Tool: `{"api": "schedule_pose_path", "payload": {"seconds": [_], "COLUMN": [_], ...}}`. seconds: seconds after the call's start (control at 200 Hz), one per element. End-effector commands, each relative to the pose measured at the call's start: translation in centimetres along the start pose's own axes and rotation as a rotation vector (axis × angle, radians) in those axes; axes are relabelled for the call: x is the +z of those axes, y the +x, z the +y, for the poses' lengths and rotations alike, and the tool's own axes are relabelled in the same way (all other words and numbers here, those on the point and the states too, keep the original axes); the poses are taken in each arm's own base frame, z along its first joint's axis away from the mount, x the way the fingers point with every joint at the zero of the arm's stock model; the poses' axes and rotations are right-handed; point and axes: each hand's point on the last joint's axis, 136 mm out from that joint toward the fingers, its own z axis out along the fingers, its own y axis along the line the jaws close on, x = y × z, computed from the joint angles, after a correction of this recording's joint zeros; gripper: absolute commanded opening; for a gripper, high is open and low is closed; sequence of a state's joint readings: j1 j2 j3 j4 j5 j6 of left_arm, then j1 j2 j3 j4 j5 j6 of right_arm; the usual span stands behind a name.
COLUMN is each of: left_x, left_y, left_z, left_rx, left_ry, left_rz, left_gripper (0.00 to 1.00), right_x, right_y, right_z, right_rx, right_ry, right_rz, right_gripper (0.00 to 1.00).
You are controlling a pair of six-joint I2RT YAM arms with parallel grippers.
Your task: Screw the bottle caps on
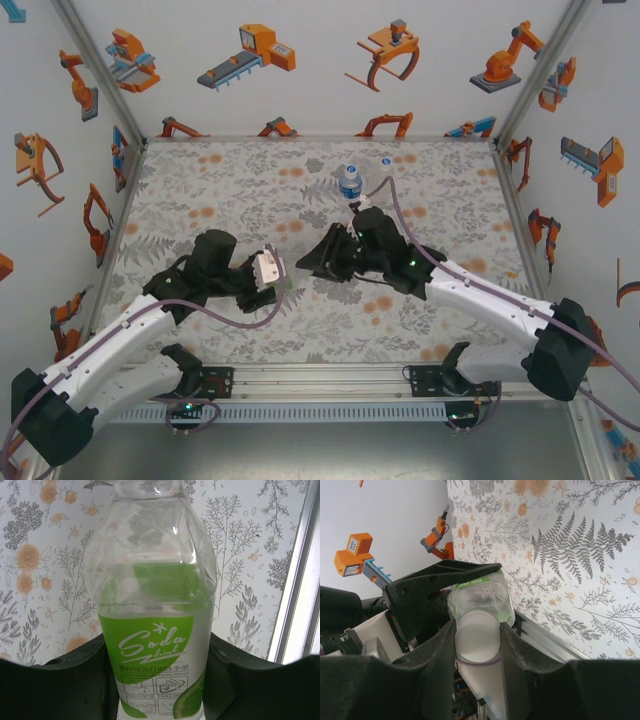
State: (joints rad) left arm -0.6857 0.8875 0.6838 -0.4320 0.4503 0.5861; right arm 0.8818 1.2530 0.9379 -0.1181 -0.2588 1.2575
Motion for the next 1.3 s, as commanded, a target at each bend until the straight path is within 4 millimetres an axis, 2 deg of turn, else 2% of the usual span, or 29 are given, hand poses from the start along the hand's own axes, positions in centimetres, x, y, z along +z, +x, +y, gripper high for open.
{"api": "schedule_pose_path", "payload": {"seconds": [0.0, 0.105, 0.29, 0.371, 0.441, 0.556, 0.591, 0.681, 0.796, 0.996, 1.127, 1.297], "left_x": [-1.2, -1.2, -1.2, -1.2, -1.2, -1.1, -1.0, -0.9, -0.5, -0.2, 0.0, 0.3], "left_y": [-5.8, -5.7, -5.7, -5.7, -5.7, -5.5, -5.5, -5.3, -4.5, -3.6, -3.2, -2.9], "left_z": [-0.9, -0.9, -0.9, -1.0, -1.0, -0.9, -0.9, -0.1, 1.2, 2.5, 2.7, 2.9], "left_rx": [0.133, 0.132, 0.134, 0.135, 0.134, 0.131, 0.128, 0.110, 0.080, 0.059, 0.053, 0.035], "left_ry": [0.059, 0.063, 0.062, 0.064, 0.064, 0.065, 0.063, 0.033, -0.022, -0.084, -0.090, -0.083], "left_rz": [-0.235, -0.232, -0.230, -0.229, -0.227, -0.220, -0.216, -0.186, -0.120, -0.059, -0.038, -0.008], "left_gripper": [0.00, 0.00, 0.00, 0.00, 0.00, 0.00, 0.00, 0.00, 0.00, 0.00, 0.00, 0.00], "right_x": [0.1, -1.5, -4.7, -5.7, -6.3, -6.7, -6.6, -6.4, -5.7, -4.4, -3.9, -3.1], "right_y": [-0.3, -1.9, -5.6, -6.6, -6.6, -6.1, -6.0, -6.3, -6.0, -5.0, -4.3, -3.7], "right_z": [0.9, 2.1, 4.2, 5.1, 6.4, 7.6, 7.3, 6.1, 4.4, 2.9, 2.0, 1.2], "right_rx": [-0.119, -0.225, -0.358, -0.426, -0.533, -0.679, -0.698, -0.639, -0.457, -0.092, -0.001, 0.022], "right_ry": [0.029, 0.034, -0.008, -0.063, -0.154, -0.228, -0.208, -0.093, 0.007, -0.003, -0.011, -0.001], "right_rz": [-0.018, -0.091, -0.187, -0.197, -0.194, -0.157, -0.138, -0.085, 0.010, 0.063, 0.083, 0.120], "right_gripper": [0.46, 0.65, 0.76, 0.77, 0.76, 0.67, 0.65, 0.57, 0.57, 0.56, 0.55, 0.52]}}
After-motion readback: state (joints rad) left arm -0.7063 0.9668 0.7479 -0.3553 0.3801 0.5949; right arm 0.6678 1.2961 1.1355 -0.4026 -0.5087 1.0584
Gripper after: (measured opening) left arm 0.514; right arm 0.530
